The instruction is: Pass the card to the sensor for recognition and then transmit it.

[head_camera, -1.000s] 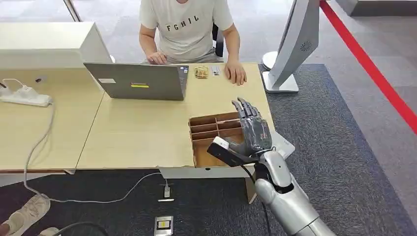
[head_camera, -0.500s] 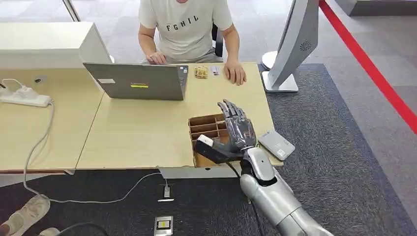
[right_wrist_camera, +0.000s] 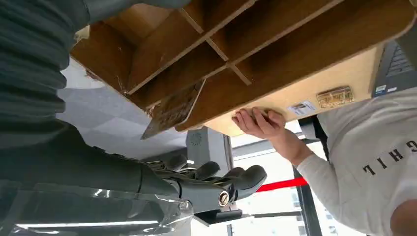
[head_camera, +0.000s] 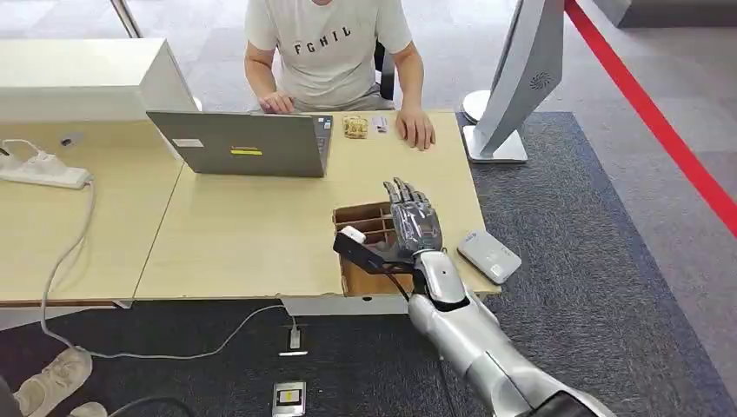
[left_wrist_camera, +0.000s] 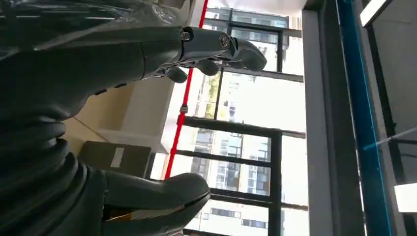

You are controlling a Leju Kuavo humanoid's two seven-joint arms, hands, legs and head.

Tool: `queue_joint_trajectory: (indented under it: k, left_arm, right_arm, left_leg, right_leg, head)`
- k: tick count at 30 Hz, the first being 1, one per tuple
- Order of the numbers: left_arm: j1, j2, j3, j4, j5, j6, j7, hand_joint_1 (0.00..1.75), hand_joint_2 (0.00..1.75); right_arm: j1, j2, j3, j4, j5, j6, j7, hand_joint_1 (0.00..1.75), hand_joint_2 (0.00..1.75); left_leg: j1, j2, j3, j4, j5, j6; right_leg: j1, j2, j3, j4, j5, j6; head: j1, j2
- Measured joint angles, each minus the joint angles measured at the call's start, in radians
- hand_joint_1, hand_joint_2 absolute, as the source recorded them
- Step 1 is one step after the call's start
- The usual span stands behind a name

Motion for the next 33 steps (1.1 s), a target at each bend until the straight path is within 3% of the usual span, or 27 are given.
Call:
queue_joint_trajectory:
  k: [14, 23, 28, 33]
  left_arm:
    - [0.012, -0.064, -0.002, 0.006, -0.058, 0.0, 0.0, 0.0, 1.75]
    - [0.016, -0.077, -0.004, 0.013, -0.066, 0.0, 0.0, 0.0, 1.75]
    - [0.015, -0.076, -0.003, 0.017, -0.05, 0.0, 0.0, 0.0, 1.75]
    - [0.011, -0.036, 0.004, 0.016, 0.081, 0.0, 0.0, 0.0, 1.75]
  right_arm:
    - [-0.055, 0.015, 0.0, 0.138, 0.009, -0.019, 0.01, 0.0, 1.75]
    - [-0.078, 0.002, -0.007, 0.157, 0.003, -0.035, 0.004, 0.0, 1.75]
    - [-0.091, -0.035, -0.021, 0.112, -0.016, -0.015, 0.018, 0.0, 1.75]
    - [-0.057, -0.123, -0.061, -0.034, -0.078, 0.043, 0.072, 0.0, 1.75]
  left_leg:
    - [0.0, 0.0, 0.0, 0.0, 0.0, 0.0]
    - [0.0, 0.0, 0.001, 0.0, 0.0, 0.0]
    - [0.0, 0.0, 0.001, 0.001, 0.0, 0.0]
    - [0.0, 0.0, 0.002, 0.001, 0.0, 0.0]
  right_leg:
    - [0.0, 0.0, 0.0, 0.0, 0.0, 0.0]
    - [0.0, 0.0, 0.0, 0.0, 0.0, 0.0]
    - [0.0, 0.0, 0.0, -0.001, 0.0, 0.0]
    - [0.0, 0.0, 0.001, -0.001, 0.0, 0.0]
  head:
    - [0.0, 0.0]
    - [0.0, 0.0]
    - [0.0, 0.0]
    - [0.0, 0.0]
